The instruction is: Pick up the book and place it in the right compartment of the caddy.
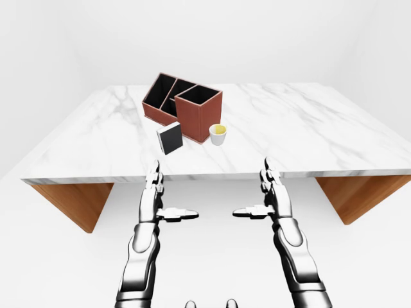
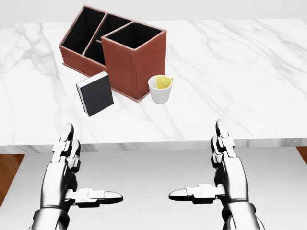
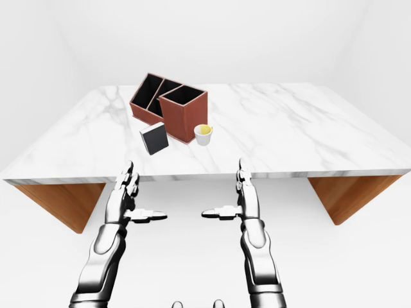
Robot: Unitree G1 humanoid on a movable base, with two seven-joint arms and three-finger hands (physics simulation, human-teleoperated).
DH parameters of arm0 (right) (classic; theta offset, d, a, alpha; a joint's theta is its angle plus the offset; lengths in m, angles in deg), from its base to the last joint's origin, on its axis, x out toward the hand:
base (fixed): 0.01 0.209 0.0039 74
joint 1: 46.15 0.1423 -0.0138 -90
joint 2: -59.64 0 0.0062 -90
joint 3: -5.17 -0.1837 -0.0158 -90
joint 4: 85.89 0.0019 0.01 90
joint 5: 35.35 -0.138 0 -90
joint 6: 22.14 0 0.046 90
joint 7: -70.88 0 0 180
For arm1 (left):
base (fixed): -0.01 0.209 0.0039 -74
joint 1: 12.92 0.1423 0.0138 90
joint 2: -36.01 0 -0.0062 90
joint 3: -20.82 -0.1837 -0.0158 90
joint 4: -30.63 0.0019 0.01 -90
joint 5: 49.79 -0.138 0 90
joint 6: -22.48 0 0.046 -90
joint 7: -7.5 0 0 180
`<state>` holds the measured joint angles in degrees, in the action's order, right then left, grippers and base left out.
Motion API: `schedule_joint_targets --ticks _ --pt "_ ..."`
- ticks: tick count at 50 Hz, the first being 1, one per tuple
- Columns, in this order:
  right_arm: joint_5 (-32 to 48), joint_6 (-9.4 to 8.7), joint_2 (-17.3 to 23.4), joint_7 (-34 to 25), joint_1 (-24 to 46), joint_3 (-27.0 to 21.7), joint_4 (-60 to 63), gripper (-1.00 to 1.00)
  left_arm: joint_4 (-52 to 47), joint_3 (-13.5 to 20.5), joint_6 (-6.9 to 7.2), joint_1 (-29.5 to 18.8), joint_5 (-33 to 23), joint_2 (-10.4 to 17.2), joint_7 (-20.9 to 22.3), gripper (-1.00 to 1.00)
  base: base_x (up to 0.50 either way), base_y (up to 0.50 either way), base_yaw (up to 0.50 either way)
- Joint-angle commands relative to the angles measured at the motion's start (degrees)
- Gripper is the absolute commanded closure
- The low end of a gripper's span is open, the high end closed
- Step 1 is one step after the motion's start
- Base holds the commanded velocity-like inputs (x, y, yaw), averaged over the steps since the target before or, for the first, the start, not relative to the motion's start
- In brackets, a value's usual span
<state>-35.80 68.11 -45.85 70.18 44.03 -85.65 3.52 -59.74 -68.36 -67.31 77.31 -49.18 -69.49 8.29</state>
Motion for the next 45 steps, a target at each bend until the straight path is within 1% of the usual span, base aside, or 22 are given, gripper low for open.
schedule_joint_targets --ticks 1,2,4,5,9,11,13,15,16,20,25,32,37,45 --pt "-0.69 1.0 0.69 -1.07 -0.1 -1.6 -0.49 -1.0 -1.84 1.45 1.31 0.99 1.48 0.61 1.91 -1.0 0.0 0.0 0.0" --pt "-0.83 1.12 0.65 -1.1 -0.08 -1.67 -0.72 -1.0 -1.81 1.23 1.01 1.19 1.04 0.53 1.81 -1.0 0.0 0.0 0.0" --pt "-0.76 1.83 0.63 -1.0 -0.08 -1.71 -1.24 -1.0 -1.74 0.96 0.71 1.52 1.08 0.25 1.89 -1.0 0.0 0.0 0.0" --pt "-0.75 1.86 0.63 -0.99 -0.07 -1.71 -1.27 -1.0 -1.74 0.95 0.7 1.53 1.08 0.24 1.89 -1.0 0.0 0.0 0.0" --pt "-1.07 3.39 0.55 -0.82 0.03 -1.9 -1.82 -1.0 -1.91 0.85 0.14 2.15 0.87 0.2 1.77 -1.0 0.0 0.0 0.0" --pt "-1.08 3.45 0.54 -0.61 0.04 -1.86 -1.74 -1.0 -2.35 0.84 0.24 2.5 0.8 0.21 1.77 -1.0 0.0 0.0 0.0" --pt "-1.14 2.97 0.72 -0.77 0.0 -1.91 -1.13 -1.0 -2.31 0.73 -0.11 2.83 0.72 0.15 1.83 -1.0 0.0 0.0 0.0" --pt "-1.64 3.15 0.69 -1.22 0.09 -1.91 -0.69 -1.0 -2.27 0.55 -0.37 3.02 0.51 0.1 1.83 -1.0 0.0 0.0 0.0" --pt "-1.28 2.45 0.72 -1.09 0.05 -1.75 0.08 -1.0 -2.13 0.44 -0.63 3.1 0.32 0.04 1.72 -1.0 0.0 0.0 0.0" --pt "-1.02 1.35 0.58 -0.98 -0.64 -1.54 2.29 -1.0 -2.15 0.31 -0.87 3.39 0.25 -0.04 1.6 -1.0 0.0 0.0 0.0" --pt "-1.33 0.85 0.56 -1.22 -0.57 -1.6 2.9 -1.0 -2.11 0.26 -0.95 3.43 0.2 -0.04 1.56 -1.0 0.14 0.0 0.0" --pt "-1.15 0.71 0.47 -1.36 -0.66 -1.39 3.19 -1.0 -1.97 0.16 -1.24 3.61 0.05 -0.05 1.52 -1.0 0.26 0.01 0.0" --pt "-1.04 0.43 0.41 -1.38 -1.33 -1.26 4.12 -1.0 -2.67 0.15 -1.15 4.23 0.1 -0.07 1.61 -1.0 0.27 0.02 0.0" --pt "-1.01 0.52 0.36 -1.51 -1.88 -1.24 4.5 -1.0 -3.15 0.01 -1.23 4.72 -0.05 -0.12 1.6 -1.0 0.28 0.02 0.0"
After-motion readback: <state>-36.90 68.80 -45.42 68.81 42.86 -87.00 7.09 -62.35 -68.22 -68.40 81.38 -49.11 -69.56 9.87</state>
